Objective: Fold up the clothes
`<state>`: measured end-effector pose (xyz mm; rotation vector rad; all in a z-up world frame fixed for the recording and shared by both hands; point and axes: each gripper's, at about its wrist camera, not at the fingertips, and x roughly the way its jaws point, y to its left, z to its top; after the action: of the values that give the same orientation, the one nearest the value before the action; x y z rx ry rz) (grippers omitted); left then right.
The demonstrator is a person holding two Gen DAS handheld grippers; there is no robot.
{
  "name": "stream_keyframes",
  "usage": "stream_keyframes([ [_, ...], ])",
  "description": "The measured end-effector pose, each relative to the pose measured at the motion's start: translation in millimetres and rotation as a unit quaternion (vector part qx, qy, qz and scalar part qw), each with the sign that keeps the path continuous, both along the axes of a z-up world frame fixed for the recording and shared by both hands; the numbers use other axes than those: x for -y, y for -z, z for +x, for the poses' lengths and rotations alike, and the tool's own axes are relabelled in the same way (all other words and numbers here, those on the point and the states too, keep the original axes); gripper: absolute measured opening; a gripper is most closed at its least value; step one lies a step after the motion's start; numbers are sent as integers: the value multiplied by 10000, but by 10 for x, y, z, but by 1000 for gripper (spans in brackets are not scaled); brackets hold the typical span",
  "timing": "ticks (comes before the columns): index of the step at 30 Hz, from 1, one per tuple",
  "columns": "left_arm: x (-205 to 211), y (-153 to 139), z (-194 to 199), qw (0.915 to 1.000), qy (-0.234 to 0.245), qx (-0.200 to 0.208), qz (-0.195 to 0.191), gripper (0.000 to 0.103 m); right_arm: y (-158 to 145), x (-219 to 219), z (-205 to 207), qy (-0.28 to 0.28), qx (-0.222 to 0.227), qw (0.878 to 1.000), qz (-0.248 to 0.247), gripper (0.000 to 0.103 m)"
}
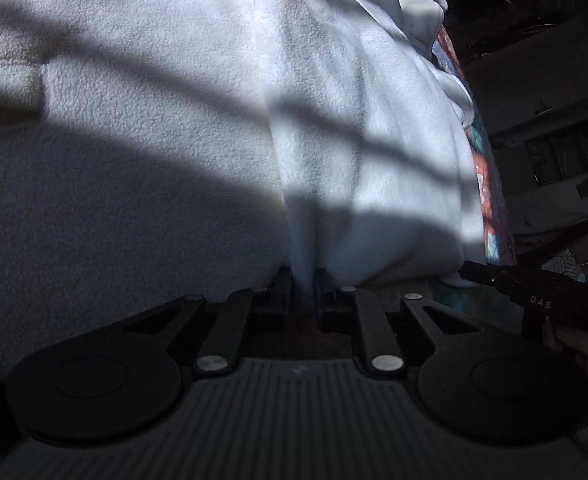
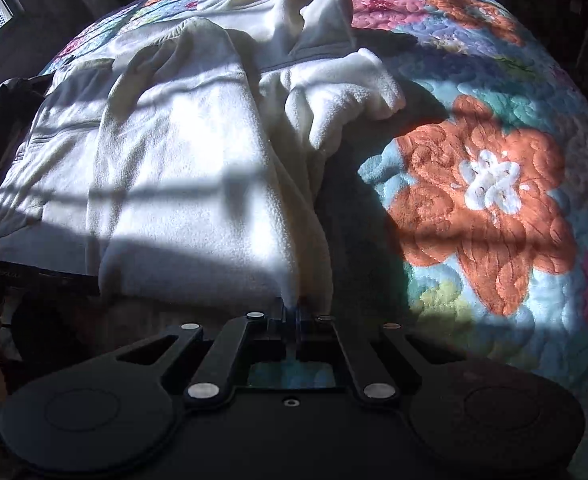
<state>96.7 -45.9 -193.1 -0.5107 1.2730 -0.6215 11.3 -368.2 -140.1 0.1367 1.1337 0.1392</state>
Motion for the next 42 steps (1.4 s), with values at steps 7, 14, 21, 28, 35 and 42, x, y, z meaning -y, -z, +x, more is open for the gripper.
stream_keyframes([
  [7,-72,-403,35,9982,-140,509,271,46,-256,-74,-26,-41,243,9995,-207,24],
  [14,-65,-955,205,9948,-294,748,618,68,-1085,-92,53,288,1401,9895,212,59],
  [21,-156,-1924,435,9899,-416,1321,289,68,-2099,-377,514,-162,1663,9727,1613,60],
  [28,-206,-2566,1067,9706,-711,2041,1057,68,-2784,-776,1341,-987,1398,9736,1514,71],
  [35,-469,-2390,2016,9542,-826,2540,1343,68,-2449,-1037,2691,-1079,828,9851,1048,72],
  [42,-317,-1648,3273,9568,-550,2387,1565,66,-1512,-1466,3946,-689,570,9905,1043,71],
])
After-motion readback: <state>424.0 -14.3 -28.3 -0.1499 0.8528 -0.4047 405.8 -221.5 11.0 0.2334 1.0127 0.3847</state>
